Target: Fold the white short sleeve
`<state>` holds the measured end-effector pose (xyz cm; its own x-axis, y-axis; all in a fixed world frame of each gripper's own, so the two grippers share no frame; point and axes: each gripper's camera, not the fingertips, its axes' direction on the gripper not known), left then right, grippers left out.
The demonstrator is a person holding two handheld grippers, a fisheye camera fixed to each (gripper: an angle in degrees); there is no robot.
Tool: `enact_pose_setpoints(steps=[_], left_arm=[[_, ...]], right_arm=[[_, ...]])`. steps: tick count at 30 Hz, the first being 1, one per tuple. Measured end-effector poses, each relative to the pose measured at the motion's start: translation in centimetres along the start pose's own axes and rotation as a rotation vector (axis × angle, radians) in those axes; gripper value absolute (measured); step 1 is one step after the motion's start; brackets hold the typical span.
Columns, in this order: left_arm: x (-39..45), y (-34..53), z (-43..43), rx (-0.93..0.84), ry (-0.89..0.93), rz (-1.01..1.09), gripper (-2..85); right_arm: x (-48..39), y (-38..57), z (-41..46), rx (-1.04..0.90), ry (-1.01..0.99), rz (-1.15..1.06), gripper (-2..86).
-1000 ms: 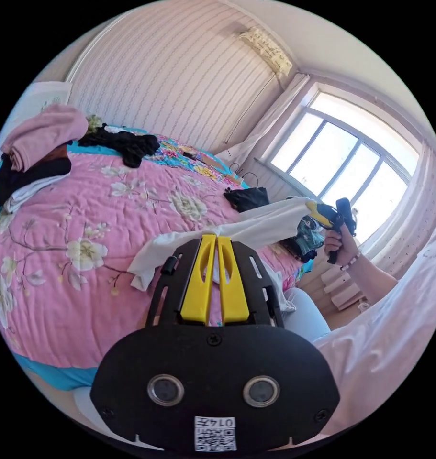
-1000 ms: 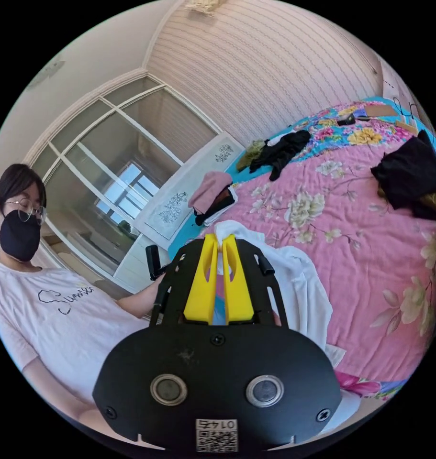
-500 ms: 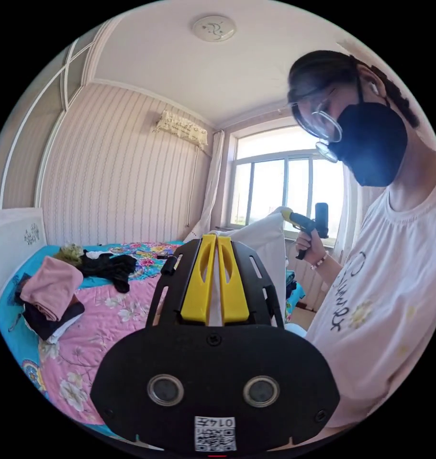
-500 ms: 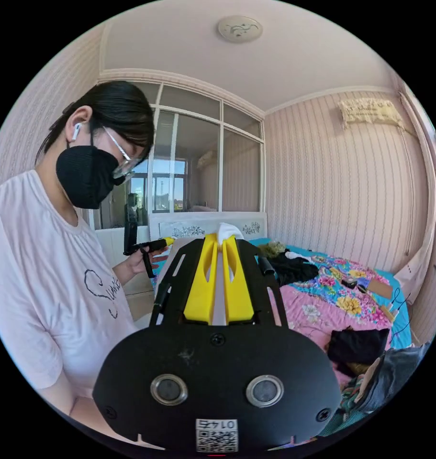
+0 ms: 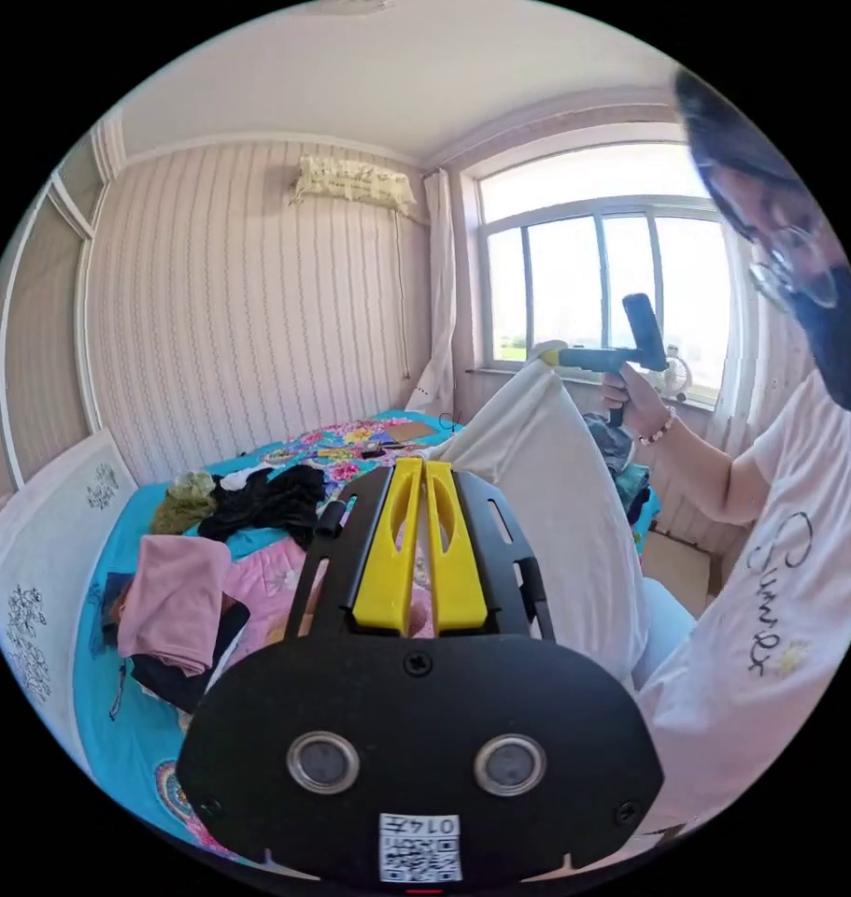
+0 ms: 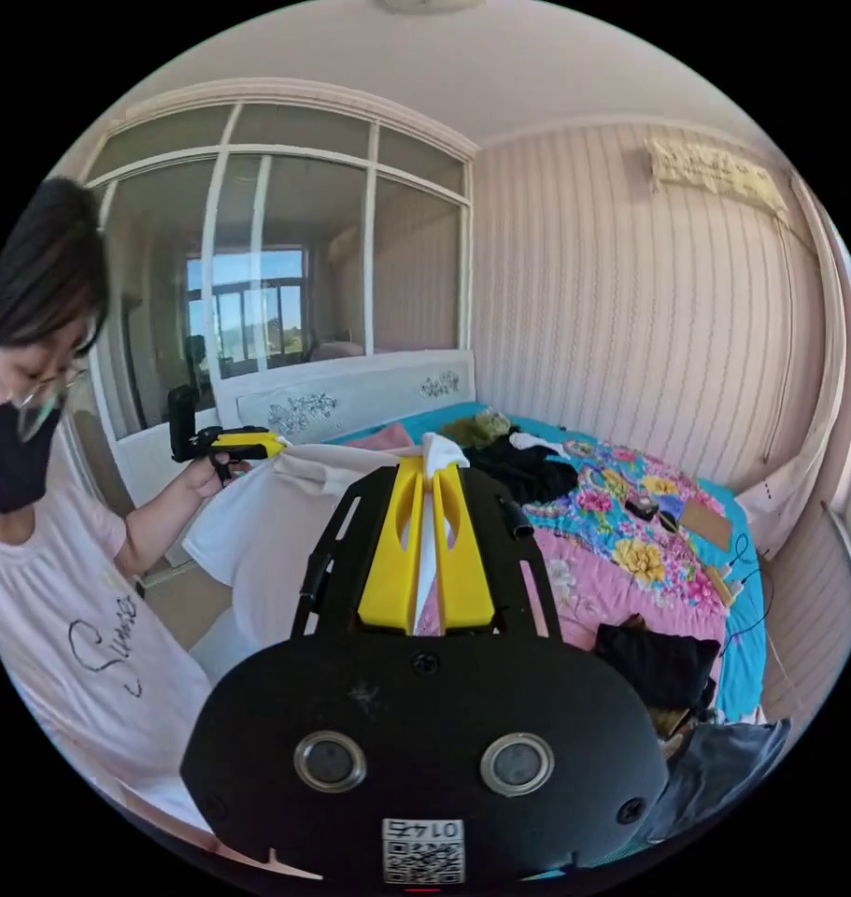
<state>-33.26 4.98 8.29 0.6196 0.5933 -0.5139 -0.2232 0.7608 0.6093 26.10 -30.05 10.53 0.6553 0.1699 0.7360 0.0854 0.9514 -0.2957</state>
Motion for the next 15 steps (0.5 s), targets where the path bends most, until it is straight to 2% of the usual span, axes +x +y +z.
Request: enact_pose_setpoints(steps=[4,8,11,15], left_arm=[[-9.7,0.2,12.1,-0.149,0.05,-0.301,-0.9],[-14.4,4.1,20.5,-0.321,0.058,-0.435,-0.1],[-14.7,8.9,22.8,-0.395,0.151,-0.484,1.7],[-11.5,15.2,22.1,-0.467,0.218,-0.465,7.5]], right_arm=[[8.2,-1.4,12.2,-0.144,0.079,0.222,0.4],[13.9,0.6,22.2,-0.327,0.088,0.437,0.9],[14.9,3.7,25.2,-0.431,0.104,0.432,1.6],[15.2,9.2,24.3,-0.495,0.049,0.387,2.4]])
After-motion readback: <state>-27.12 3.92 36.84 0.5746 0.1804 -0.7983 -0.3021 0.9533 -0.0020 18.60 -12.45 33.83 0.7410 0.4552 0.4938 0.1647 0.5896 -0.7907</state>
